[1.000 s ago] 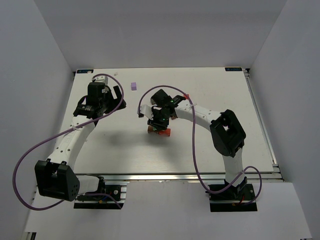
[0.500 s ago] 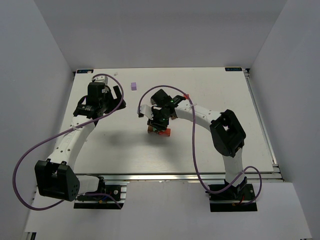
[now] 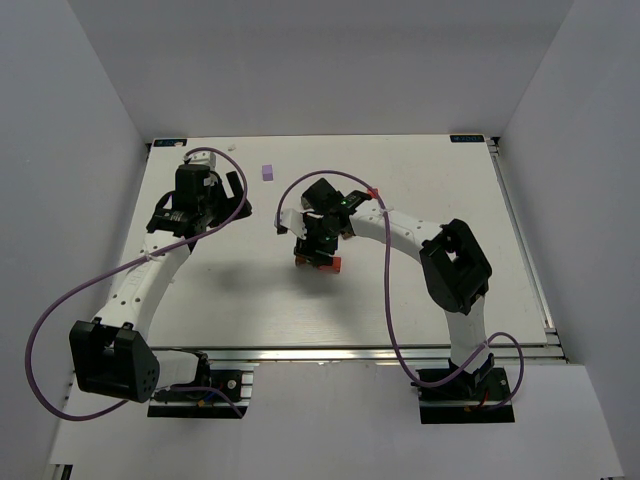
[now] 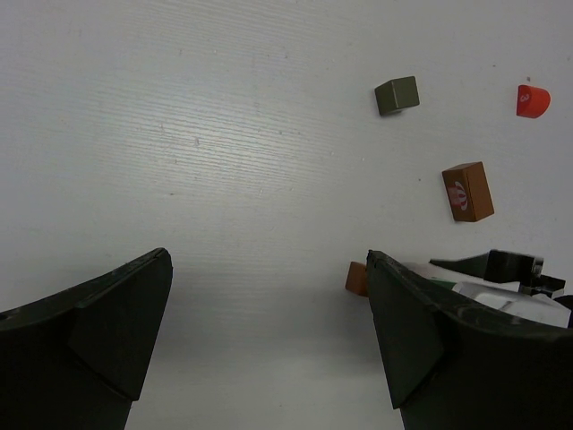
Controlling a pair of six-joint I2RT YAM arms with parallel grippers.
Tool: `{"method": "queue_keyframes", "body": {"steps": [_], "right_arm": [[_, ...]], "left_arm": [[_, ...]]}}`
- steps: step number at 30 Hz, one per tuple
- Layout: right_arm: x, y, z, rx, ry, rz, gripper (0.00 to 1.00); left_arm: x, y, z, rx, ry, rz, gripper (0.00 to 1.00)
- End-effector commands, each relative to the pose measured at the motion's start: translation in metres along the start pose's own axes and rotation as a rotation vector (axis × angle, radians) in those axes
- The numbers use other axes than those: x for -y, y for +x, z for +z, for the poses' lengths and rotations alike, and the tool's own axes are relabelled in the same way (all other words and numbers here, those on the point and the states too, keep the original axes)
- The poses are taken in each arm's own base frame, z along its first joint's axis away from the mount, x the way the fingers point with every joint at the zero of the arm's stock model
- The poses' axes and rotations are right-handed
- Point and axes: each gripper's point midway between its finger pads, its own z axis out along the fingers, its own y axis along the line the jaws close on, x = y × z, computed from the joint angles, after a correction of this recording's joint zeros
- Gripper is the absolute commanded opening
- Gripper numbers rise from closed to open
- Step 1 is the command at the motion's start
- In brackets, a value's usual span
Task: Build the wood block tower
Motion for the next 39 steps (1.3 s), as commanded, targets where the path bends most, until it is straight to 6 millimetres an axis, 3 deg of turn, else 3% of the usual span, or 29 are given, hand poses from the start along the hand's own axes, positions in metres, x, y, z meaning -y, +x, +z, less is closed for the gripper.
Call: {"method": "queue_keyframes", "body": {"steps": [1,2,12,15,16,17,19,20,23,26,27,29,30,31,32,34,39], "right_arm": [[0.0,-0.019,-0.02,0.062,0.017,-0.019,0.76],[-0.002,-0.018,-0.021,0.062,0.008,-0.024,0.89],[0.003,-0.04,-0.048,0.145,0.061,-0.041,0.89],[0.012,-0.064,-0.078,0.233,0.137,-0.038,0.89],[0.024,-0.085,-0.103,0.324,0.223,-0.049,0.89],[0.03,-0.093,-0.116,0.371,0.269,-0.04,0.89],[0.046,-0.096,-0.151,0.477,0.404,0.076,0.89],[0.07,-0.108,-0.177,0.588,0.533,0.109,0.89],[0.074,-0.099,-0.207,0.727,0.574,0.164,0.89],[0.076,-0.077,-0.204,0.703,0.523,0.214,0.65],[0.079,-0.071,-0.2,0.682,0.517,0.241,0.38],[0.087,-0.054,-0.188,0.614,0.493,0.307,0.14],[0.087,-0.036,-0.178,0.552,0.466,0.357,0.0],[0.09,-0.024,-0.161,0.502,0.44,0.391,0.0],[0.096,-0.019,-0.161,0.484,0.435,0.426,0.0],[0.09,-0.001,-0.133,0.405,0.351,0.459,0.0],[0.078,0.007,-0.101,0.371,0.239,0.469,0.0]], "left_arm": [[0.002,-0.014,-0.011,0.046,0.003,0.008,0.98],[0.002,-0.014,-0.012,0.046,0.003,0.008,0.98],[0.003,-0.013,-0.012,0.047,0.008,0.006,0.98],[0.001,-0.015,-0.012,0.052,-0.003,0.006,0.98],[0.001,-0.014,-0.011,0.052,-0.005,0.005,0.98],[0.001,-0.015,-0.012,0.055,-0.003,0.004,0.98],[0.001,-0.015,-0.012,0.055,-0.007,0.003,0.98],[0.001,-0.014,-0.012,0.054,-0.008,0.002,0.98],[0.0,-0.015,-0.012,0.058,-0.009,0.001,0.98],[-0.001,-0.015,-0.012,0.056,-0.014,0.0,0.98],[-0.001,-0.015,-0.011,0.056,-0.016,0.001,0.98],[-0.002,-0.015,-0.012,0.059,-0.02,0.001,0.98],[-0.002,-0.014,-0.011,0.055,-0.023,0.0,0.98],[-0.002,-0.015,-0.011,0.057,-0.023,0.0,0.98],[-0.003,-0.014,-0.01,0.055,-0.027,0.0,0.98],[-0.004,-0.014,-0.009,0.052,-0.031,0.0,0.98],[-0.006,-0.012,-0.006,0.043,-0.045,0.001,0.98]]}}
